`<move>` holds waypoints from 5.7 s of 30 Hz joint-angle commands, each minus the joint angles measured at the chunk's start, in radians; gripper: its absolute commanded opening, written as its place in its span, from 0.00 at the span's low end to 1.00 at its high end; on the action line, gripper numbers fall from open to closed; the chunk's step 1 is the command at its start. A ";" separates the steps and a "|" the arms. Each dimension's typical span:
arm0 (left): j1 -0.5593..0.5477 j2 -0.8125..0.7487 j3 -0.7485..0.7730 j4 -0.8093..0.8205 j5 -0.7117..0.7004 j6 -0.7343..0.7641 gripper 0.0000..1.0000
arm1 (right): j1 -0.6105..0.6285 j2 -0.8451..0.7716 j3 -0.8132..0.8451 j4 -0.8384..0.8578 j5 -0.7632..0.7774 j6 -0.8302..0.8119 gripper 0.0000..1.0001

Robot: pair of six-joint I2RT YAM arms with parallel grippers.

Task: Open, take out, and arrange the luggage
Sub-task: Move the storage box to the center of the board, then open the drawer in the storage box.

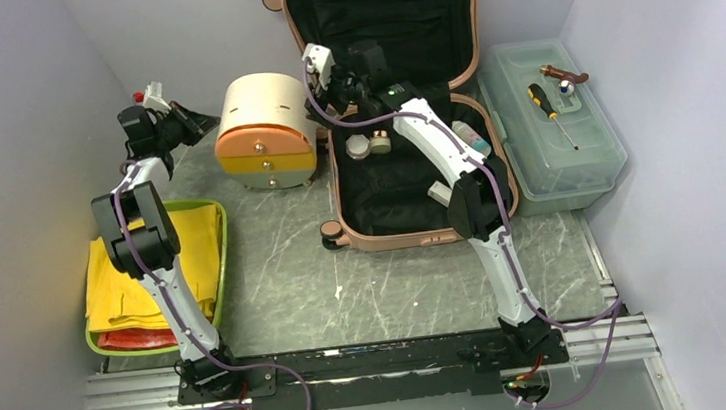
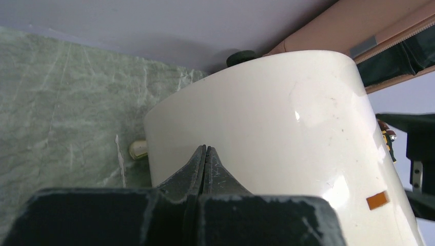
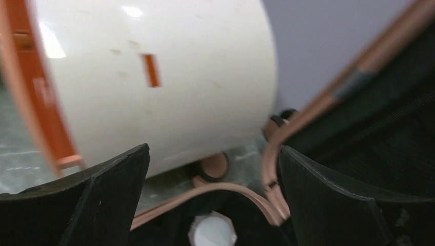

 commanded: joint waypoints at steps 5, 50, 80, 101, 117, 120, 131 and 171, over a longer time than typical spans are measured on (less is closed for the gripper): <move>-0.046 -0.108 -0.102 -0.030 0.087 -0.009 0.00 | -0.007 -0.007 -0.036 0.152 0.259 0.021 0.99; 0.211 -0.609 -0.448 -0.316 0.147 0.188 0.00 | 0.084 -0.019 0.062 -0.026 0.200 -0.003 0.98; 0.074 -0.602 -0.483 -0.313 0.164 0.230 0.00 | 0.189 -0.267 -0.178 -0.324 0.091 0.330 0.92; 0.309 -0.838 -0.466 -0.652 0.099 0.560 0.99 | 0.262 -0.053 0.034 -0.169 0.306 0.789 0.92; 0.358 -0.874 -0.516 -0.619 0.120 0.561 1.00 | 0.250 0.008 0.128 -0.170 0.323 0.872 0.56; 0.359 -0.874 -0.518 -0.617 0.122 0.559 1.00 | 0.249 0.015 0.122 -0.173 0.346 0.864 0.55; 0.360 -0.879 -0.525 -0.611 0.128 0.552 1.00 | 0.247 0.037 0.123 -0.175 0.361 0.874 0.49; 0.366 -0.876 -0.544 -0.582 0.137 0.532 0.99 | 0.248 -0.050 0.073 -0.220 0.318 0.810 0.09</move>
